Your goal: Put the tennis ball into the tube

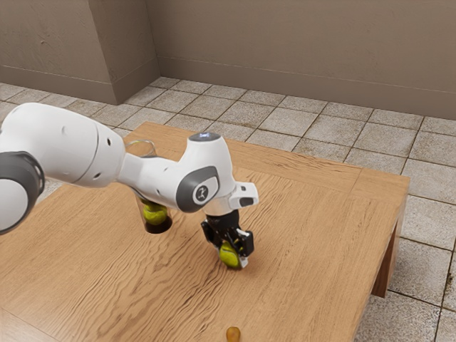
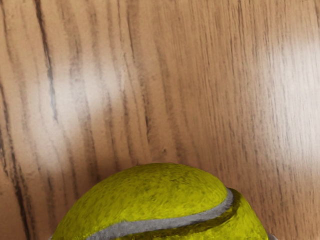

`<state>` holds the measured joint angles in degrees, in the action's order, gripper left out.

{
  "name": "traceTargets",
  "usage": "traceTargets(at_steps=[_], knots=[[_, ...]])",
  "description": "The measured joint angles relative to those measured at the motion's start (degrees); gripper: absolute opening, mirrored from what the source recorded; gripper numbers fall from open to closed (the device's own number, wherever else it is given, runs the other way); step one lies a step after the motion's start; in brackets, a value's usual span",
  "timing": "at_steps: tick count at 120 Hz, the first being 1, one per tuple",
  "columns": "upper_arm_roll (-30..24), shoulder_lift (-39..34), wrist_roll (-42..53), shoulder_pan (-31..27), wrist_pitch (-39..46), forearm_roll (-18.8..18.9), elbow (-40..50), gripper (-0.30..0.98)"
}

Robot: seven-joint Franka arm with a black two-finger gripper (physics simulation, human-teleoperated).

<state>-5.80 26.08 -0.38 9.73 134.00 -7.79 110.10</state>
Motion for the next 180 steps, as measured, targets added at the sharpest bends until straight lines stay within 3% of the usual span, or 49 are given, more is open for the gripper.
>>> traceTargets(at_steps=[44, 79, 153, 180], knots=[[0.2, -15.8, -1.1, -1.0, -6.4, 2.1, 0.2, 0.32], [0.4, -24.3, -0.4, -4.9, -15.3, 7.0, -2.9, 0.32], [0.5, -22.2, 4.5, -20.1, -23.7, 10.3, -10.6, 0.32], [0.5, -18.3, 5.5, -19.7, -24.5, 10.9, -14.1, 0.32]])
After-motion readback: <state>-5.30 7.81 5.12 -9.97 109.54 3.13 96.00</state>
